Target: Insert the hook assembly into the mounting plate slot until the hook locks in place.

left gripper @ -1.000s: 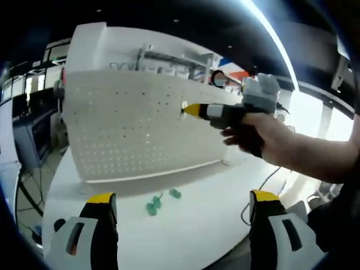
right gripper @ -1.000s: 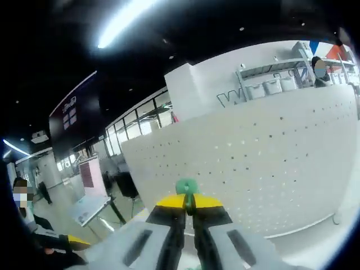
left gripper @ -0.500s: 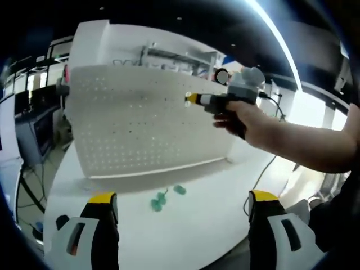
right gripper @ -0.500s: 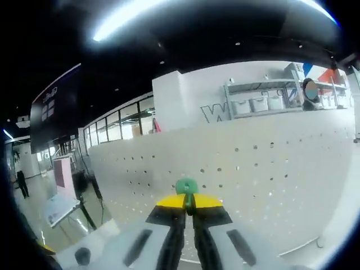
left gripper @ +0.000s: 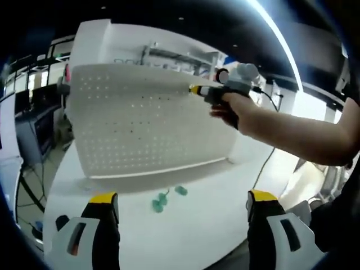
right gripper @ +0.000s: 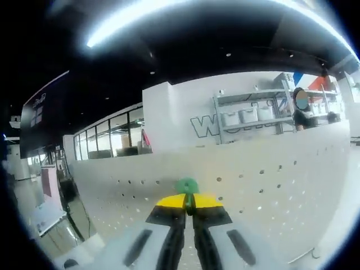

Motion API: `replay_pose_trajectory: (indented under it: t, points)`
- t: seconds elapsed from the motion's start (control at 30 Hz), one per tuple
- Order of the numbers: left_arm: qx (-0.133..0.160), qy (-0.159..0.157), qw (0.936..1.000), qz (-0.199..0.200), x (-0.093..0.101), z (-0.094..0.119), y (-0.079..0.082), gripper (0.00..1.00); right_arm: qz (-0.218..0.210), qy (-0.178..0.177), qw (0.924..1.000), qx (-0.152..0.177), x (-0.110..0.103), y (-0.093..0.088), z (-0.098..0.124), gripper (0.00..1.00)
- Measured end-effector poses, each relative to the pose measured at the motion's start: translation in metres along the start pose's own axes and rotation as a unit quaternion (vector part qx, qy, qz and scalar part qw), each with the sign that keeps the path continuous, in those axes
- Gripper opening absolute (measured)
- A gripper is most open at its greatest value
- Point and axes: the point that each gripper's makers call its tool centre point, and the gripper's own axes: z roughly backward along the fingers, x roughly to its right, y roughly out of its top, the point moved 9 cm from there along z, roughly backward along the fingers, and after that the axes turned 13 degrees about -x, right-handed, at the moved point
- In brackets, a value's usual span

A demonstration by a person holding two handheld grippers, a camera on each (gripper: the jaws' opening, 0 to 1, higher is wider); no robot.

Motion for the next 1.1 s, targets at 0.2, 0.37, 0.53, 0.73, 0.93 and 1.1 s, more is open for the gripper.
replay_pose_trajectory:
  t: [0.2,0.37,0.53,0.73,0.93,1.1]
  points:
    - [-0.002,0.000,1.0000,0.003,-0.001,-0.001,0.000,0.95,0.013,-0.018,0.9997,0.013,0.002,0.003,-0.002,0.00]
    - [-0.006,-0.002,1.0000,0.000,-0.001,0.004,0.002,0.94,0.018,-0.027,0.9993,0.017,0.002,-0.001,-0.002,0.00]
    - [-0.005,0.007,1.0000,-0.003,-0.007,0.008,0.005,0.94,0.002,-0.032,0.9994,0.016,0.005,-0.006,-0.006,0.00]
    - [-0.009,0.011,0.9999,-0.008,-0.009,0.009,0.007,0.94,0.002,-0.038,0.9991,0.020,0.003,-0.007,-0.010,0.00]
    - [-0.011,0.010,0.9999,-0.008,-0.007,0.008,0.006,0.92,0.004,-0.039,0.9991,0.013,0.004,-0.005,-0.010,0.01]
    - [-0.015,0.016,0.9995,-0.024,-0.003,0.007,0.005,0.94,0.000,-0.036,0.9993,-0.011,0.004,0.000,-0.010,0.03]
